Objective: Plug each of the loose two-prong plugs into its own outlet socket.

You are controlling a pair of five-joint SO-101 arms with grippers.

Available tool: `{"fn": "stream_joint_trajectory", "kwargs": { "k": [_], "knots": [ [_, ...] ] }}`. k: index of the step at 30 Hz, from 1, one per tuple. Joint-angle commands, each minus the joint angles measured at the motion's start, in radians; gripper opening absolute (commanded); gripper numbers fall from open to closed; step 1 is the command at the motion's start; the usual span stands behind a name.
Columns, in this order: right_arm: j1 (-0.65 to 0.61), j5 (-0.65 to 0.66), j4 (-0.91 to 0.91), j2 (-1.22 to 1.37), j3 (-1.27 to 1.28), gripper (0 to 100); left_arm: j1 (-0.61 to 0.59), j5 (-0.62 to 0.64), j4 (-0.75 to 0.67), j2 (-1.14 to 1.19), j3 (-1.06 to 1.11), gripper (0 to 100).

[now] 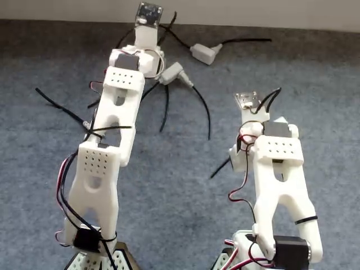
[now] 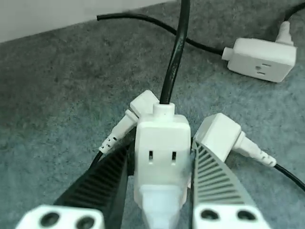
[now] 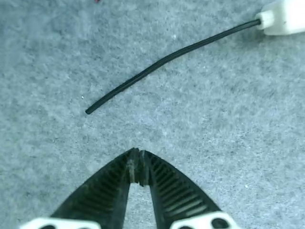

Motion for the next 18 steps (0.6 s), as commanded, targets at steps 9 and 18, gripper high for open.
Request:
{"fn": "stream_joint_trajectory", "kwargs": {
  "k": [9,18],
  "knots": [
    [-0.008,0.003,-0.028,-0.001,0.005,0.7,-0.028,-0.002,-0.084,0.073,-0.045,27],
    [-0.008,0.003,-0.028,-0.001,0.005,0.7,-0.094,-0.006,0.143,0.047,-0.26,31]
  ]
}}
